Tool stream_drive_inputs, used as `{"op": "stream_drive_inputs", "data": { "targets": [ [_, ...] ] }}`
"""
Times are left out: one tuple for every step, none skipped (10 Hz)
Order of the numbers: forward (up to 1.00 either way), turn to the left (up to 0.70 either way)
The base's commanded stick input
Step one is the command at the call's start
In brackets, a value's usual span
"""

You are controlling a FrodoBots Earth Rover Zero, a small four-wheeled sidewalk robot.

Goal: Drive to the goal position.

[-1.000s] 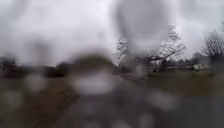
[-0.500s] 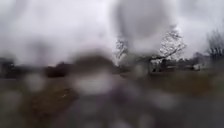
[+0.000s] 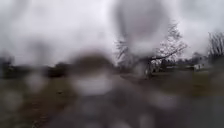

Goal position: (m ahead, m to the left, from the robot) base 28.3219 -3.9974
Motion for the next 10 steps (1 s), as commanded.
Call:
{"op": "stream_drive_inputs", "data": {
  "targets": [
    [0.85,0.0],
    [0.85,0.0],
    [0.85,0.0],
    [0.85,0.0],
    [0.85,0.0],
    [0.85,0.22],
    [0.85,0.34],
    [0.85,0.34],
    [0.85,0.25],
    [0.85,0.08]
  ]
}}
